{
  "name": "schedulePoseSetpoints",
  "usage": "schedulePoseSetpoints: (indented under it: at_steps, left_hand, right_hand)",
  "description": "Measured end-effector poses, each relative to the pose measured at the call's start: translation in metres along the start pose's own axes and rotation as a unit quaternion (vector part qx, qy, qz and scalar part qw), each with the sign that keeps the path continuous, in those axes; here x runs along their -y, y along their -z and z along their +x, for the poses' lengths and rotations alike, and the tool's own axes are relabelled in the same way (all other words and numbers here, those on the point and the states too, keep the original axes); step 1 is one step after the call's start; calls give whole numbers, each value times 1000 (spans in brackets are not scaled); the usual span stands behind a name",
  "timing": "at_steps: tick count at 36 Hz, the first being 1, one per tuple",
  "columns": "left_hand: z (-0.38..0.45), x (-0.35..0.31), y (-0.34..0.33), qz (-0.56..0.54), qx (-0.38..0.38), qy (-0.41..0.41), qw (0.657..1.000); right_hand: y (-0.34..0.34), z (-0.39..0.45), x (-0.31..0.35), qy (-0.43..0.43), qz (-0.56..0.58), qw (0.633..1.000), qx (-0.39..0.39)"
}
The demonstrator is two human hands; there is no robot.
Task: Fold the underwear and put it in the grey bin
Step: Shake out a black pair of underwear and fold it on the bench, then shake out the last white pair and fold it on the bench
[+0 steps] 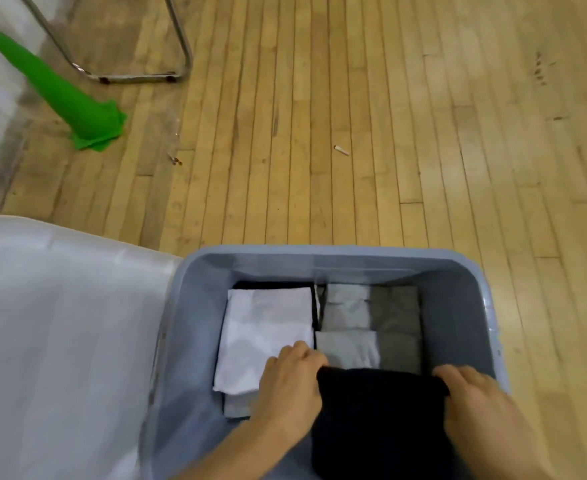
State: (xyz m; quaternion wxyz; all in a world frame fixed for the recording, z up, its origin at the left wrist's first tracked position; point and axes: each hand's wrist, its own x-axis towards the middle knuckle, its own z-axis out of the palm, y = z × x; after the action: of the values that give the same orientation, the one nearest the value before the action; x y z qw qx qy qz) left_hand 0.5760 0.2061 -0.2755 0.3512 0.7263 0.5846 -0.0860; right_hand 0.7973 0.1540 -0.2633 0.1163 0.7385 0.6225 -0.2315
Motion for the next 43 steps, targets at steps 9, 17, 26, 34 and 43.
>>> schedulePoseSetpoints:
  at_steps: [9,17,26,34,43]
  left_hand:
    - [164,8,-77,-25,-113,4,993]
    - [166,25,-147,42,-84,-200,975]
    - [199,44,-183,138,50,-153,977]
    - [105,63,-58,92,-152,-88,980]
    - [-123,156,232,107,-329,139,928]
  right_hand:
    - [-61,150,-24,-99,14,995,8]
    - [-138,164,-3,-5,16,999,-37]
    - [-198,194,-31,33,88,995,37]
    - [-54,130,50,232,42,971,-45]
    - [172,21,341,480,105,867,-80]
